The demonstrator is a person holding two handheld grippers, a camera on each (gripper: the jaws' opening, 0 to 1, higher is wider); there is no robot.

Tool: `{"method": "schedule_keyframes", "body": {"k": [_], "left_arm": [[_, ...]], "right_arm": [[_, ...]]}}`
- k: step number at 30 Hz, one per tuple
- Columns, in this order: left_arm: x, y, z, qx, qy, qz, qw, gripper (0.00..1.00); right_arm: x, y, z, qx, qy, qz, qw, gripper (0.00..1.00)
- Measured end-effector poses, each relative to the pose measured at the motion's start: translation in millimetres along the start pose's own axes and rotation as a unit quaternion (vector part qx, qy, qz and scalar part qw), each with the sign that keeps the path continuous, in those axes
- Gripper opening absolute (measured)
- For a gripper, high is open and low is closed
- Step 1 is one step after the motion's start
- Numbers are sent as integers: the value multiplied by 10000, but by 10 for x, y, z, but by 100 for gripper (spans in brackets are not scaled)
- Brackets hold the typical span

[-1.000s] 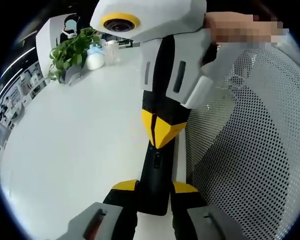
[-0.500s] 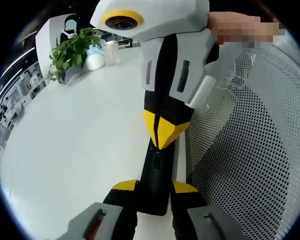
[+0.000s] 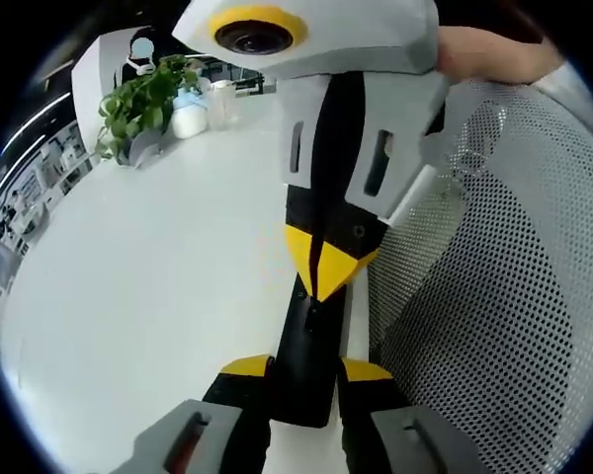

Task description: Press the specified remote control buttons in sequence, fully releasing each button before pressing the next.

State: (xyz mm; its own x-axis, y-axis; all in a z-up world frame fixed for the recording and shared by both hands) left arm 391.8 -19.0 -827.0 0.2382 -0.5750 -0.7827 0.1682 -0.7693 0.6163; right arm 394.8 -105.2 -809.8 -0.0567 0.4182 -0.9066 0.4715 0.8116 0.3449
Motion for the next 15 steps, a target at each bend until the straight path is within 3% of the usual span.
{"method": "schedule_keyframes", "body": {"k": [9,15], "left_arm": [[-3,5,-29,-101,109,-11,9999,25],[-9,-1,-50,-222,176,-35,9996,24]], "right_arm": [[0,37,43,-348,-331,-3,9988,0],[-5,59,101,-279,-433,132,9986,0]]}}
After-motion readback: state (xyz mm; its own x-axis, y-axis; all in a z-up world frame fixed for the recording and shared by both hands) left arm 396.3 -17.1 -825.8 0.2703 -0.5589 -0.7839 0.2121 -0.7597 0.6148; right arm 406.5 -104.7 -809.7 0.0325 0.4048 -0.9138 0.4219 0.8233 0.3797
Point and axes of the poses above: the point that each gripper's makers call its tool centre point, and the gripper's own axes: x roughly forward along the fingers, z roughly to its right, y roughly out of its top, the point moved 6 cm from there along -x, roughly backward along the fingers, and after that the axes turned 8 degrees about y, right-handed, at the moved point
